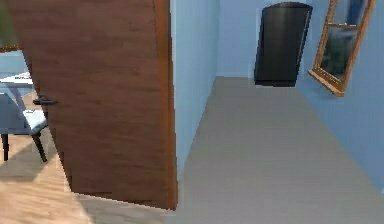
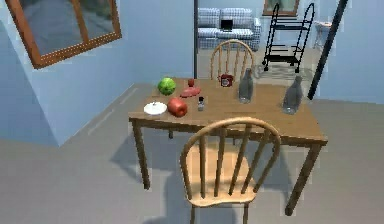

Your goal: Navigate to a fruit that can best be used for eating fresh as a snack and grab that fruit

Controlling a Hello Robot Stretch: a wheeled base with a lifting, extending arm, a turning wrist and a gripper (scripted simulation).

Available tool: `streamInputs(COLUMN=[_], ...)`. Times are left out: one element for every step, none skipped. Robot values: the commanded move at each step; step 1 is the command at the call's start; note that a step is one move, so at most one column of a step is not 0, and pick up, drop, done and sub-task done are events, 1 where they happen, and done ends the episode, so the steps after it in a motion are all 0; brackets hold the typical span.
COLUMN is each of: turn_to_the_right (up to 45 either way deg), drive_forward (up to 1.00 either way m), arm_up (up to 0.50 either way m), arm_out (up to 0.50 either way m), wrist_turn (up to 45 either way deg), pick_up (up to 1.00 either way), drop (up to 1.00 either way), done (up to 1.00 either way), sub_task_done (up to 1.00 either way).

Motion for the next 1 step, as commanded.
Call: streamInputs(turn_to_the_right=[45.0], drive_forward=[0.00], arm_up=[0.00], arm_out=[0.00], wrist_turn=[0.0], pick_up=[0.00], drop=[0.00], done=[0.00], sub_task_done=[0.00])
